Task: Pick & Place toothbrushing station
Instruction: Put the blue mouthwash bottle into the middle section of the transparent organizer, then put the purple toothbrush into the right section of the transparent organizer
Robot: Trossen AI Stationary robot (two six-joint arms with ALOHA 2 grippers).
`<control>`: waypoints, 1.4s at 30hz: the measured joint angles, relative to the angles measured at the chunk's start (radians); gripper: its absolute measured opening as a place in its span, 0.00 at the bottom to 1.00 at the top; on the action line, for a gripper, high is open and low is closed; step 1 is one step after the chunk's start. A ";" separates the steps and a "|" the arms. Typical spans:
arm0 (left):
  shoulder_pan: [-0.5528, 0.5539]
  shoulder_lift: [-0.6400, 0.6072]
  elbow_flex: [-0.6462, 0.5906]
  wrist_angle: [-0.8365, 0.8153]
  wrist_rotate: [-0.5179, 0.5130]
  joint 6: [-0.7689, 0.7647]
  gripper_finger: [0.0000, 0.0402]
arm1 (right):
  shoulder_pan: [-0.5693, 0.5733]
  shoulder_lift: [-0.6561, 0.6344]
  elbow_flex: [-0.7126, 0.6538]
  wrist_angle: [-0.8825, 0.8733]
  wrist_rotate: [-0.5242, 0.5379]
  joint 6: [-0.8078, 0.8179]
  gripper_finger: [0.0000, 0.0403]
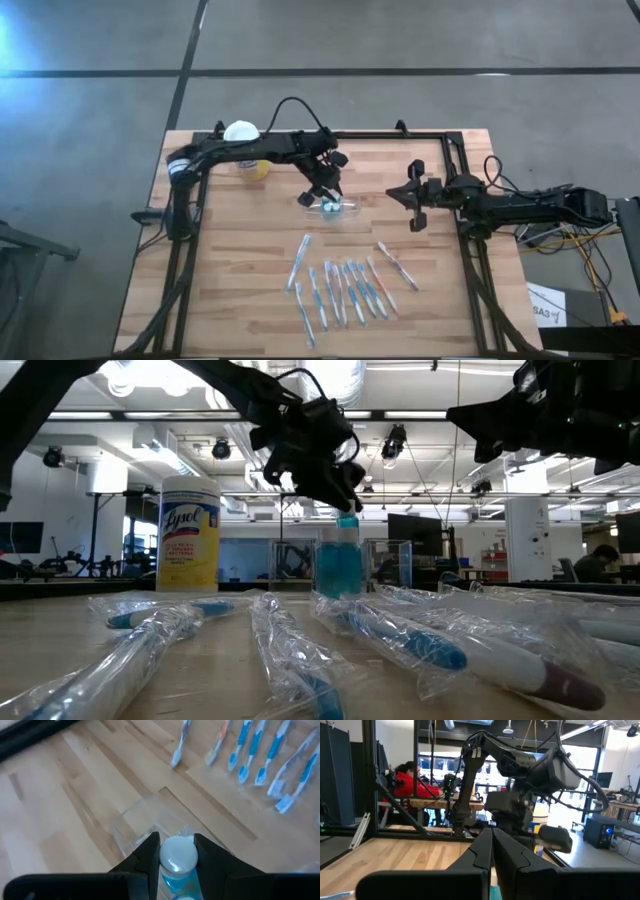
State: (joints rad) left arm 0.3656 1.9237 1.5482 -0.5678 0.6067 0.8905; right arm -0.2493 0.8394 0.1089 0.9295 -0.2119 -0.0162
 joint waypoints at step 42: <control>-0.005 -0.039 0.097 -0.110 -0.010 -0.056 0.57 | 0.000 0.000 0.000 -0.007 0.000 -0.007 0.02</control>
State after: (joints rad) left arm 0.3611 1.8844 1.6457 -0.6778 0.5971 0.8341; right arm -0.2498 0.8391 0.1093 0.9221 -0.2118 -0.0231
